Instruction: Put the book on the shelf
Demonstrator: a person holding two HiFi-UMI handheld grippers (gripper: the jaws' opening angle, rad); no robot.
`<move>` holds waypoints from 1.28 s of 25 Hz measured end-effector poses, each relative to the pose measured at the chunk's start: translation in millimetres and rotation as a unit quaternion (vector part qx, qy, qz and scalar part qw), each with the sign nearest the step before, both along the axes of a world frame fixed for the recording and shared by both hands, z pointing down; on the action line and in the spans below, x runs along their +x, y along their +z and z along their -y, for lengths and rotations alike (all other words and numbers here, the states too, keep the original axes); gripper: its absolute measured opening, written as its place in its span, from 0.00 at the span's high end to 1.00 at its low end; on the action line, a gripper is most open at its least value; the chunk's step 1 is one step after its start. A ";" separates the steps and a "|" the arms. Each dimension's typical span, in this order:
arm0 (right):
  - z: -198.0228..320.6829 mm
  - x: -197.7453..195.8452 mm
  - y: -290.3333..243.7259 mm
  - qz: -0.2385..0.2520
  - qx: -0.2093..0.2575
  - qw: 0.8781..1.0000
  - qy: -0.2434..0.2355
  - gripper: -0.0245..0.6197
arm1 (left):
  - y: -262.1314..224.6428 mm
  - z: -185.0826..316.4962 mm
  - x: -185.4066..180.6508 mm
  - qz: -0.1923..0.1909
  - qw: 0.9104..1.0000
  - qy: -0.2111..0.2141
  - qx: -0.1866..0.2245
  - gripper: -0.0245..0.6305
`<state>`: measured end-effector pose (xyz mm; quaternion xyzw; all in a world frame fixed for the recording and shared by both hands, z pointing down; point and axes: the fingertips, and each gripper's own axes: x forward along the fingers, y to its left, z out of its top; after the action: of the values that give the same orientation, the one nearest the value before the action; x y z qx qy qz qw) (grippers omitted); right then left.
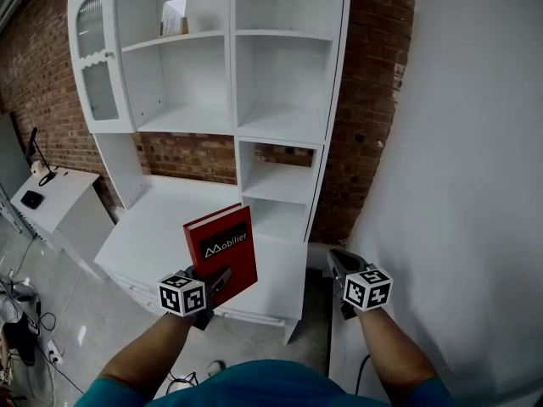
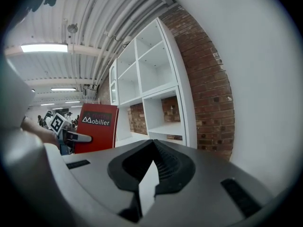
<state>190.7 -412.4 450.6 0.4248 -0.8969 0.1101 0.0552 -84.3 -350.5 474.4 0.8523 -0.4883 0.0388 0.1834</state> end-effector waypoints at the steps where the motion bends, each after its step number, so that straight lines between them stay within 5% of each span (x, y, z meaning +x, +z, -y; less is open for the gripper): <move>1: 0.8 -0.4 1.4 -0.003 0.000 1.000 0.006 0.93 | 5.5 5.9 0.9 -0.009 1.000 0.008 -0.009 0.70; 12: 16.3 -13.3 19.6 -0.014 -0.020 0.996 0.083 0.93 | 61.7 63.7 11.4 -0.070 0.989 0.080 -0.107 0.70; 19: 22.4 -29.3 37.6 -0.033 -0.022 0.996 0.077 0.93 | 111.7 94.6 16.3 -0.122 0.976 0.048 -0.176 0.70; 32: 57.2 -51.7 74.4 -0.045 -0.023 0.997 0.059 0.93 | 163.6 169.4 39.0 -0.164 0.966 -0.006 -0.199 0.70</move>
<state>139.0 -469.6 524.9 0.4803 -0.8640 0.1147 0.0984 -45.3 -519.8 638.0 0.7903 -0.4394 -0.0064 0.4269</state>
